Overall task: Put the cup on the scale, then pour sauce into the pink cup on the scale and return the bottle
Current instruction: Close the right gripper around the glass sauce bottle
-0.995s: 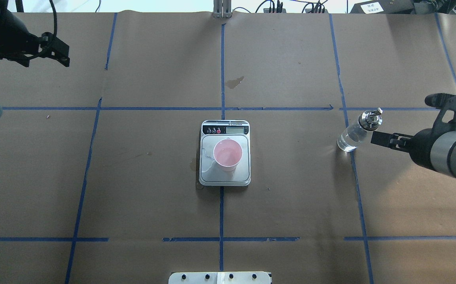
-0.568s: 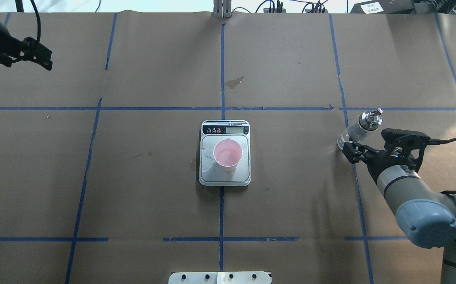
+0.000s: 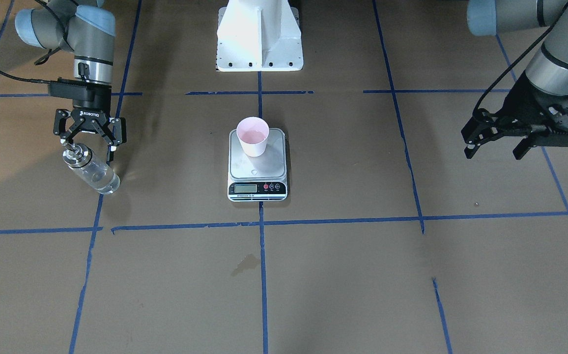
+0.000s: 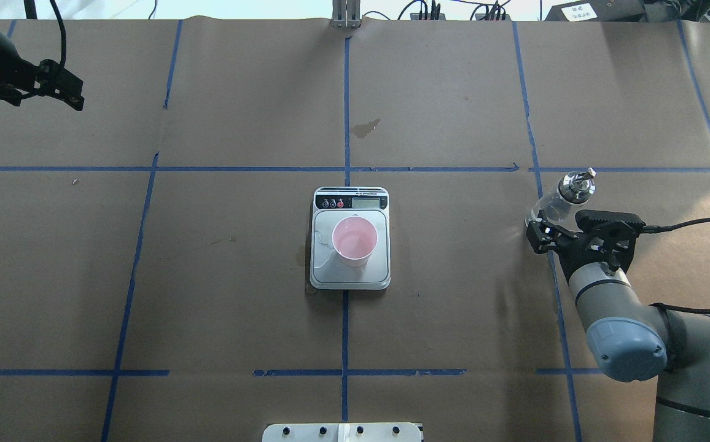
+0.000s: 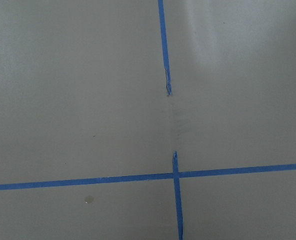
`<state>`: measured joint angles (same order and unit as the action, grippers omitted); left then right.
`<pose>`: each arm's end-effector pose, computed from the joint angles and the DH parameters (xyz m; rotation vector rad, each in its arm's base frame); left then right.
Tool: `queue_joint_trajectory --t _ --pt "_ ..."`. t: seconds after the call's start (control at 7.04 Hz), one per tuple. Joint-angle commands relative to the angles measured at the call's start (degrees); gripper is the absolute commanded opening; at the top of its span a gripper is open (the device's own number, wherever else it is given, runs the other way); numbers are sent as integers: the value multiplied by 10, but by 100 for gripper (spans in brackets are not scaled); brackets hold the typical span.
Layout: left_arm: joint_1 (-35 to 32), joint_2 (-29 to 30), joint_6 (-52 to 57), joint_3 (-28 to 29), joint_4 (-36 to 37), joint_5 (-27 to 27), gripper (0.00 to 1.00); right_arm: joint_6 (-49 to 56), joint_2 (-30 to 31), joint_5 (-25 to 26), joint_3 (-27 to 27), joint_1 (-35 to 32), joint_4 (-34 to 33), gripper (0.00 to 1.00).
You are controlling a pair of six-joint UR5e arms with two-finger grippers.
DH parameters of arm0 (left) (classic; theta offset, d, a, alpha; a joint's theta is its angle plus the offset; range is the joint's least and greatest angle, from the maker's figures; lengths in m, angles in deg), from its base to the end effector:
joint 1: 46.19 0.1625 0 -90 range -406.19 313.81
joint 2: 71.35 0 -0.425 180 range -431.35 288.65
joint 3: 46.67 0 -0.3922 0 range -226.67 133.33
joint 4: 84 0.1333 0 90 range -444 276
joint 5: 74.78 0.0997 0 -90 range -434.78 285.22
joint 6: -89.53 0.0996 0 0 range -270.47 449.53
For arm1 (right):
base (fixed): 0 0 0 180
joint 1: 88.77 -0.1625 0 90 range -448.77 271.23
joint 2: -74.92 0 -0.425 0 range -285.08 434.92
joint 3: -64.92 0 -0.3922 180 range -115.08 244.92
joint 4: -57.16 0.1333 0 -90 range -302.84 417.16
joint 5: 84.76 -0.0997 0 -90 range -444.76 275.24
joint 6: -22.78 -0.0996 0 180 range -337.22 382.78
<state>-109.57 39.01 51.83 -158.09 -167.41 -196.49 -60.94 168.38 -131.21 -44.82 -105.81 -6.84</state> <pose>0.1833 -0.5464 0.3114 0.2210 0.7710 -0.0130 -0.3932 -0.3317 0.4631 0.8564 -0.5437 0.4517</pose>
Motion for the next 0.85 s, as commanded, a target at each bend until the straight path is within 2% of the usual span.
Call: queue_joint_trajectory --t 0.0,0.43,0.57,0.71 --pt "1 0 -4 1 0 0 100 0 -22 9 32 1 5 100" --pt "2 5 -8 0 1 0 100 28 -23 10 39 -10 5 100" --pt "2 6 -8 0 1 -1 100 77 -43 11 44 -23 5 100" --pt "2 6 -8 0 1 -1 100 79 -48 11 49 -26 5 100"
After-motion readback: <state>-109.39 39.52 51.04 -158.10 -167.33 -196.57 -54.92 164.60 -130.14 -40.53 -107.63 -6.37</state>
